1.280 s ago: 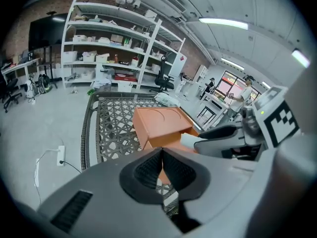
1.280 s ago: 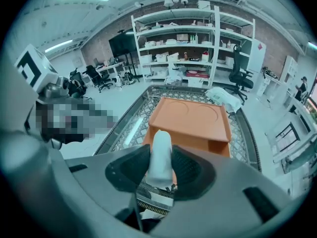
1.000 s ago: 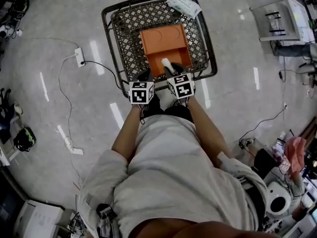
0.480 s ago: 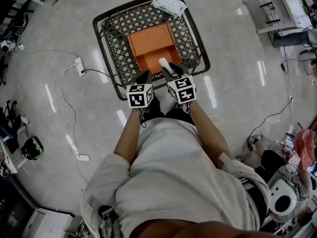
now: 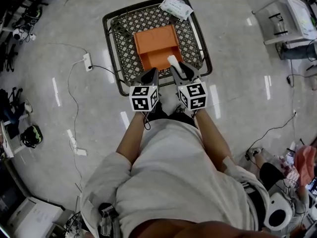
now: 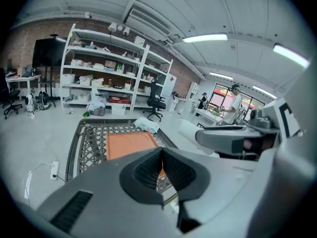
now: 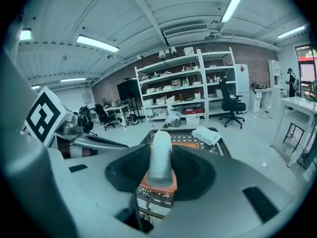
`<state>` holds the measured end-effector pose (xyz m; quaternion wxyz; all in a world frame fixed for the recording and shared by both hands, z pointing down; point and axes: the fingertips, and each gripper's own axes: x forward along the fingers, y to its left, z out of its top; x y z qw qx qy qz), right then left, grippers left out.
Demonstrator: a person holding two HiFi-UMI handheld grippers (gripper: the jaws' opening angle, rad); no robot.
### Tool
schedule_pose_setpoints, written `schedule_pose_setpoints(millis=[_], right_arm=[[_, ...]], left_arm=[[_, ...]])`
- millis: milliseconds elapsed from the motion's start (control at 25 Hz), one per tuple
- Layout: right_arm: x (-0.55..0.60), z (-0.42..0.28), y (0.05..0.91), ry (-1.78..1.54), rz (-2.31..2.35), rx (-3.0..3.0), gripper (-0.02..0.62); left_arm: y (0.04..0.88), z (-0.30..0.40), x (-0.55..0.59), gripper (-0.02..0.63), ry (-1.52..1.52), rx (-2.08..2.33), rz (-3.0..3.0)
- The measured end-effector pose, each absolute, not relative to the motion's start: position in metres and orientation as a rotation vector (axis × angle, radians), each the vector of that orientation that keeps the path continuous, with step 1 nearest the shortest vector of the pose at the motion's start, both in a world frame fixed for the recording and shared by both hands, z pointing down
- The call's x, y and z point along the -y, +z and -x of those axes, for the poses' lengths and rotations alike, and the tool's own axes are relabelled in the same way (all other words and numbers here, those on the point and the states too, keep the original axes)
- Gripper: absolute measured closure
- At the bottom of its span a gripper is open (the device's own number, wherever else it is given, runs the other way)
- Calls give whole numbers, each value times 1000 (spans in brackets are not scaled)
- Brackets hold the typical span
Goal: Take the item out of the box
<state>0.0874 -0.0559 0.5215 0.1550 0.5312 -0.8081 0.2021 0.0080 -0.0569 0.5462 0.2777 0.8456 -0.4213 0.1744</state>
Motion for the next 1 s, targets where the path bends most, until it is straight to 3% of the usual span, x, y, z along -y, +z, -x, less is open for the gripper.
schedule_pose_setpoints(millis=[1000], right_arm=[[0, -117, 341, 59, -1716, 2632, 466]], left_arm=[[377, -27, 14, 595, 61, 1374, -2516]])
